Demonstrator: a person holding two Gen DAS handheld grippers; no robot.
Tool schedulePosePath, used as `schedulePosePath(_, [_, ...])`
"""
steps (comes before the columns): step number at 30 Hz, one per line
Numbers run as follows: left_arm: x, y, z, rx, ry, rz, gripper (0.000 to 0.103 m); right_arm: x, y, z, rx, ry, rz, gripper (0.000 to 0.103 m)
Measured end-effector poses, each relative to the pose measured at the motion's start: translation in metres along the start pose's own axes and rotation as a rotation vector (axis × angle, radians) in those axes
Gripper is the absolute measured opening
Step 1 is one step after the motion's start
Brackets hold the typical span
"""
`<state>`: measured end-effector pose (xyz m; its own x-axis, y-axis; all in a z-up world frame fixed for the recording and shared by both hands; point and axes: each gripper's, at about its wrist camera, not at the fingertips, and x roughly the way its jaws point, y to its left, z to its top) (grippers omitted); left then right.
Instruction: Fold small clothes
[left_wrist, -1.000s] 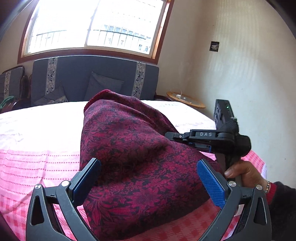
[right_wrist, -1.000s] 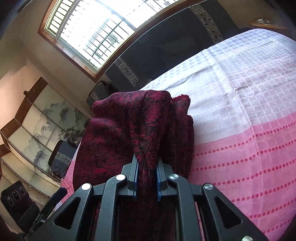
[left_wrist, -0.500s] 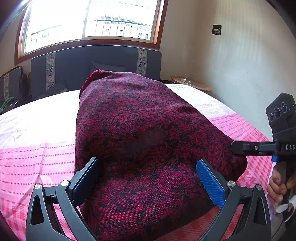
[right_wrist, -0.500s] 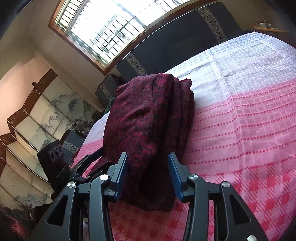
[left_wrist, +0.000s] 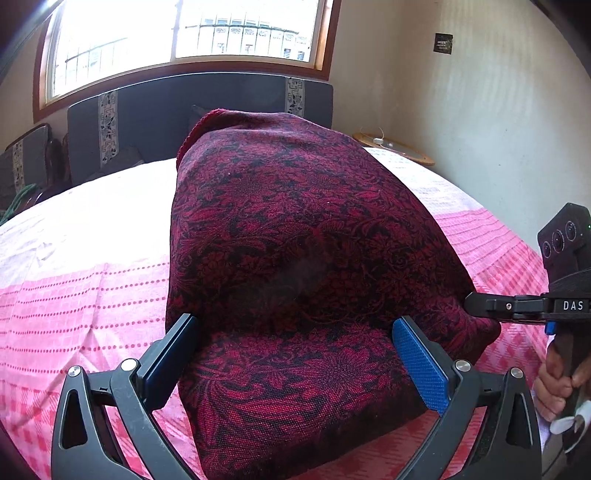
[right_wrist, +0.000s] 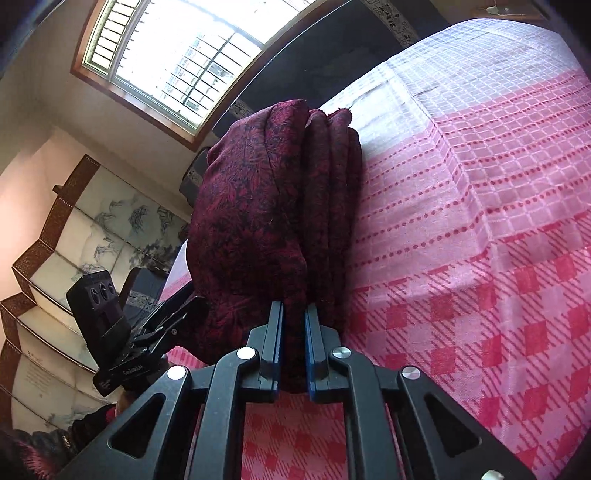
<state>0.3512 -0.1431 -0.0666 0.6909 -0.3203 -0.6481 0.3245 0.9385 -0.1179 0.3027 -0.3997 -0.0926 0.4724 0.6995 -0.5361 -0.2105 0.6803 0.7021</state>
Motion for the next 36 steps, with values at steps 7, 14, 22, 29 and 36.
schedulePosePath(7, [0.001,0.003,-0.001,-0.020,-0.001,-0.017,0.102,-0.023,0.052,0.031,-0.193,-0.094,-0.121,0.015])
schedulePosePath(14, [0.001,0.003,-0.001,-0.019,-0.002,-0.016,0.102,0.047,0.136,0.098,-0.528,0.004,-0.188,0.016])
schedulePosePath(22, [-0.002,0.009,-0.003,-0.035,-0.014,-0.045,0.102,0.103,0.084,0.093,-0.589,0.053,-0.497,0.016])
schedulePosePath(29, [-0.020,0.029,-0.011,-0.107,-0.062,-0.096,0.103,0.091,0.067,0.088,-0.516,-0.028,-0.424,0.015])
schedulePosePath(36, [-0.053,0.057,0.028,-0.188,-0.150,-0.200,0.102,0.085,0.060,0.085,-0.496,-0.076,-0.362,0.015])
